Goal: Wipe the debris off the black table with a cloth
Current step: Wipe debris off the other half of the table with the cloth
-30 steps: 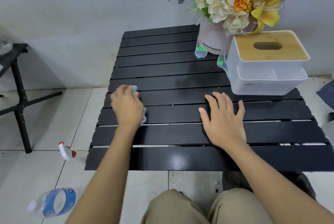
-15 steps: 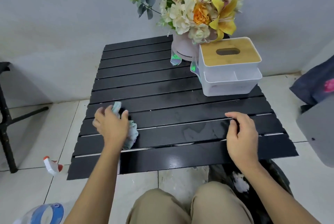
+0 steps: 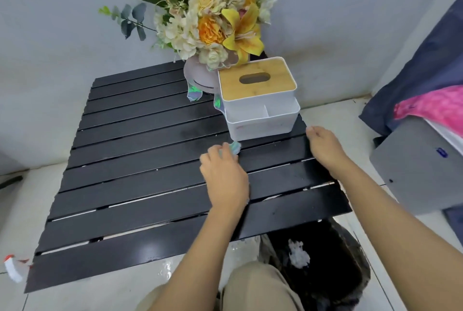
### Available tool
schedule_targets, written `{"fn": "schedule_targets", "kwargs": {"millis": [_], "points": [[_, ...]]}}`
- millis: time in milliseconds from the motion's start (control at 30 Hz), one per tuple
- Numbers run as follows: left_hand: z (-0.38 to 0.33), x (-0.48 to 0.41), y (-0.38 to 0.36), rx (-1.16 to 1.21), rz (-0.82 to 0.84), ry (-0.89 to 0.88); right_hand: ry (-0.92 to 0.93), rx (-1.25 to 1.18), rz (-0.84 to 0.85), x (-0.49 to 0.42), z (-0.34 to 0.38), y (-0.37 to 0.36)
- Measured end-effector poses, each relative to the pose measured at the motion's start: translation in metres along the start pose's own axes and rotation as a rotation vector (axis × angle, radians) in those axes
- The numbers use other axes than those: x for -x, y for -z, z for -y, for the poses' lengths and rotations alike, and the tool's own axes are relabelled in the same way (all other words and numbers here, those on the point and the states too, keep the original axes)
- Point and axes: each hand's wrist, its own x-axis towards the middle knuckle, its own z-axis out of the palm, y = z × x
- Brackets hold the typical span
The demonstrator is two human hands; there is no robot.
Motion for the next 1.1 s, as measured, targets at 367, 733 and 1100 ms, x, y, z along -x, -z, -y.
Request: {"fn": "schedule_targets", "kwargs": {"millis": [367,733,1100], "points": [[-0.051,0.045,-0.01,0.279,0.293,-0.592,0.055,-0.211,0.027,-0.001,-0.006,-0.009],[-0.039,0.09,0.028,0.313,0.416,-0.701,0.076,-0.08,0.004,0.003,-0.005,-0.007],[-0.035,0.044,0.048,0.246,0.444,-0.78,0.103,-0.008,-0.038,-0.002,-0.009,-0.009]]}}
